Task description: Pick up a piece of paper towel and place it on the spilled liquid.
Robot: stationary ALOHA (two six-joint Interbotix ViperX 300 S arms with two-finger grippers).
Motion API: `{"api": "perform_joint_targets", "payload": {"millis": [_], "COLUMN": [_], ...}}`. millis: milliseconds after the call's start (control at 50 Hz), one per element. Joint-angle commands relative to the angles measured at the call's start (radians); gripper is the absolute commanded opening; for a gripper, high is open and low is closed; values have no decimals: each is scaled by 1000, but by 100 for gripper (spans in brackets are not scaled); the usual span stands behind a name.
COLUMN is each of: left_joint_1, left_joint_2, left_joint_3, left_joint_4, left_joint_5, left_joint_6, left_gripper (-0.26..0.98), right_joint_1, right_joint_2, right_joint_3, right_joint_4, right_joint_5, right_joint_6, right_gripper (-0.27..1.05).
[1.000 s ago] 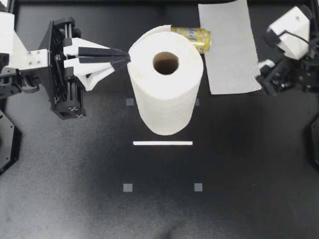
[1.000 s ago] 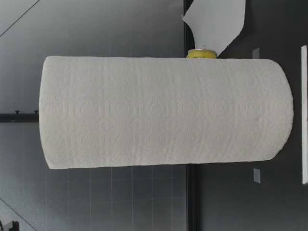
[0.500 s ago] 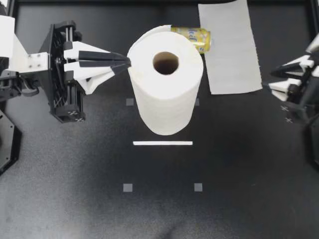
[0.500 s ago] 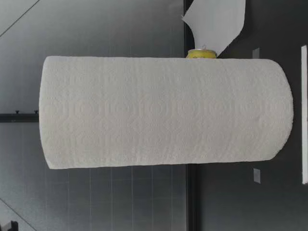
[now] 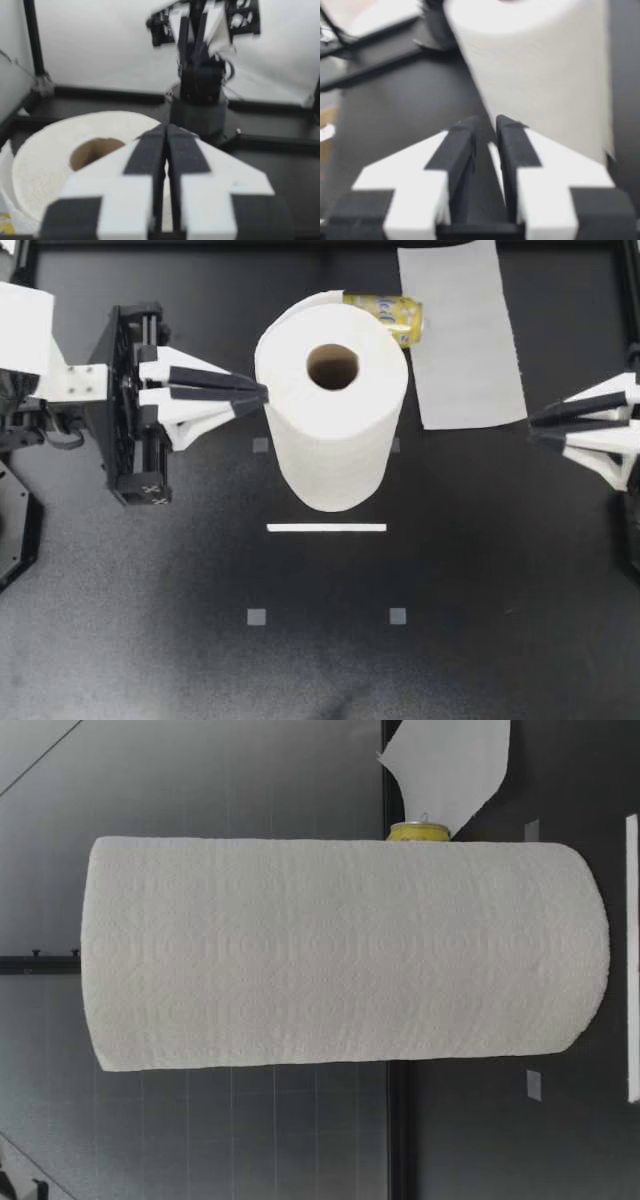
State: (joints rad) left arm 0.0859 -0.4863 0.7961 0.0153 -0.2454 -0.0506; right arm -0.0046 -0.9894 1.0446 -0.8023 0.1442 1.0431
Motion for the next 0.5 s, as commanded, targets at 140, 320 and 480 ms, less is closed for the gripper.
{"api": "perform_joint_targets", "payload": {"millis": [140, 320, 480], "left_joint_1": [-21, -21, -21], "left_joint_2": [-35, -58, -74], "left_joint_3": [-49, -48, -43], "left_joint_4": [2, 3, 3], "left_joint_5": [60, 87, 89], "left_joint_6": [23, 23, 25], "left_gripper": [10, 10, 10], "right_joint_1": [6, 6, 5], "right_joint_2": [-23, -43, -49], "right_joint_3": [-11, -3, -5], "right_joint_4": [-25, -26, -26], "right_joint_5": [-117, -161, -179], "right_joint_6": [-2, -2, -2], "right_gripper": [23, 9, 6]}}
